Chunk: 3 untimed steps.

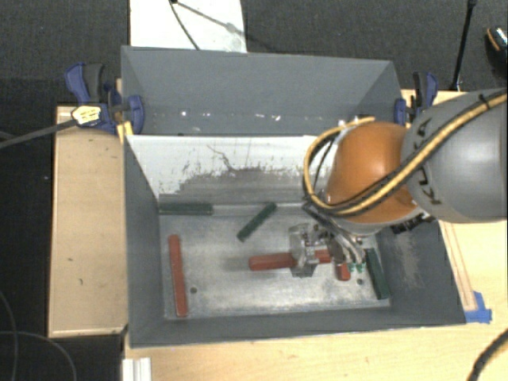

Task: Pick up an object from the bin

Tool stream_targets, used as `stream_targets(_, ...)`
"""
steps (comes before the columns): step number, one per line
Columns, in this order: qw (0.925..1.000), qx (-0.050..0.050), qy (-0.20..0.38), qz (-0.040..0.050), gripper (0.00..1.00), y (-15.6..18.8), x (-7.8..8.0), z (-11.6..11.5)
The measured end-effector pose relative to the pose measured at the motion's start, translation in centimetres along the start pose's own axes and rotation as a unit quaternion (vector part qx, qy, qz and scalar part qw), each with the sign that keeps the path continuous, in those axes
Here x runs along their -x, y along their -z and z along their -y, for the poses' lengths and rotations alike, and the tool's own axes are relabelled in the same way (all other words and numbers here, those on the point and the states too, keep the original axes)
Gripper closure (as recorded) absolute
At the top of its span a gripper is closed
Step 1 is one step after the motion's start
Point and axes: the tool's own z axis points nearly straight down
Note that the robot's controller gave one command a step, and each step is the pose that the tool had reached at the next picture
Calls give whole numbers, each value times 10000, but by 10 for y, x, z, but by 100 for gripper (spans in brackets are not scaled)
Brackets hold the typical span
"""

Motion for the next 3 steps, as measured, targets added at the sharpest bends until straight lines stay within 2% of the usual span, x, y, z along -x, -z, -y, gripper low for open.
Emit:
stream_targets(2,10000,-1,2,-11,100,12,2,0)
stream_targets(3,10000,-1,5,1,100,61,4,0)
